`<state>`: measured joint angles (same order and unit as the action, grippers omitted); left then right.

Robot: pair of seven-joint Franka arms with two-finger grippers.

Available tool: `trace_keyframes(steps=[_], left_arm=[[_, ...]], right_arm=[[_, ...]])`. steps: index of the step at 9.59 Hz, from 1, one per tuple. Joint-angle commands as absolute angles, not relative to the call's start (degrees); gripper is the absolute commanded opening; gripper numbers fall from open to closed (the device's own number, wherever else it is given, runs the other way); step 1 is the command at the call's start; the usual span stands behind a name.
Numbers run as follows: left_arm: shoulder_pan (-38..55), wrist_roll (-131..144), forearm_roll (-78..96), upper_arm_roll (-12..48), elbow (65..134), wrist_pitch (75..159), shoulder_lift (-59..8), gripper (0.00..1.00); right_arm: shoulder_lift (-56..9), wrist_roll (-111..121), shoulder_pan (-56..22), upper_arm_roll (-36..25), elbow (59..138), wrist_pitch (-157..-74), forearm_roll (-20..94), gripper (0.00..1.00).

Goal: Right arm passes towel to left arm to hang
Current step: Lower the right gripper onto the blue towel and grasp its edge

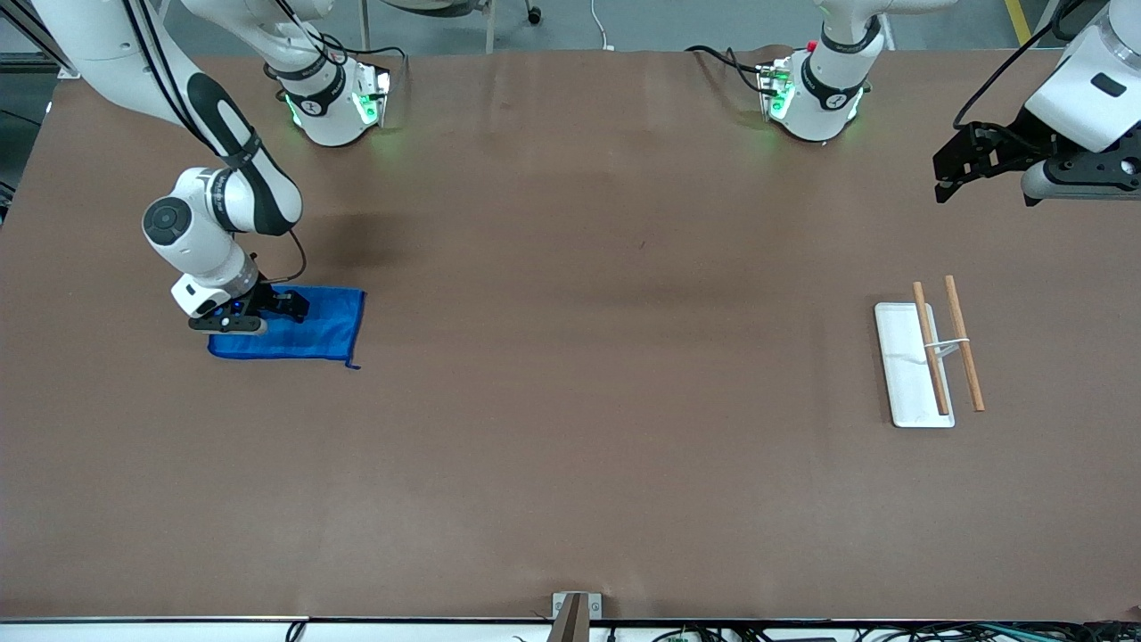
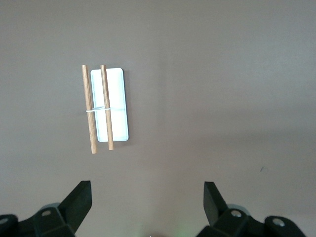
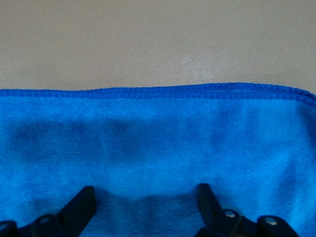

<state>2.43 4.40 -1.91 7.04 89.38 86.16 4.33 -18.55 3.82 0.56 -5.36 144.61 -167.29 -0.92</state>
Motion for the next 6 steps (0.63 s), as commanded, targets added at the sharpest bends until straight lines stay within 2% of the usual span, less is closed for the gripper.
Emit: trace_keyframes(steps=[1,2,3,4,6], left_arm=[[2.5,3.5,-1.1,7.0,89.6,85.3,3.3,1.00],[2.5,3.5,-1.2,6.9,89.6,85.4,3.2,1.00],[2.4,3.5,-1.1,7.0,89.6,85.4,2.7,1.00],[2.3,3.4,-1.1,6.9,89.6,85.4,2.6,1.00],[2.4,3.5,-1.1,6.9,89.5,85.4,2.6,1.00]], right_arm=[[-18.6,4.2,-0.2,-5.4,144.8,-167.3,-1.1,0.65],[-18.6,4.2,-0.2,-5.4,144.8,-167.3,-1.1,0.44],[-18.5,3.5,-0.2,-5.4,144.8,-166.7,-1.1,0.16],[-18.1,3.2,0.0,-5.4,144.7,-165.7,-1.1,0.00],[-14.6,3.2,0.1,-5.3,142.8,-157.3,-1.0,0.00]])
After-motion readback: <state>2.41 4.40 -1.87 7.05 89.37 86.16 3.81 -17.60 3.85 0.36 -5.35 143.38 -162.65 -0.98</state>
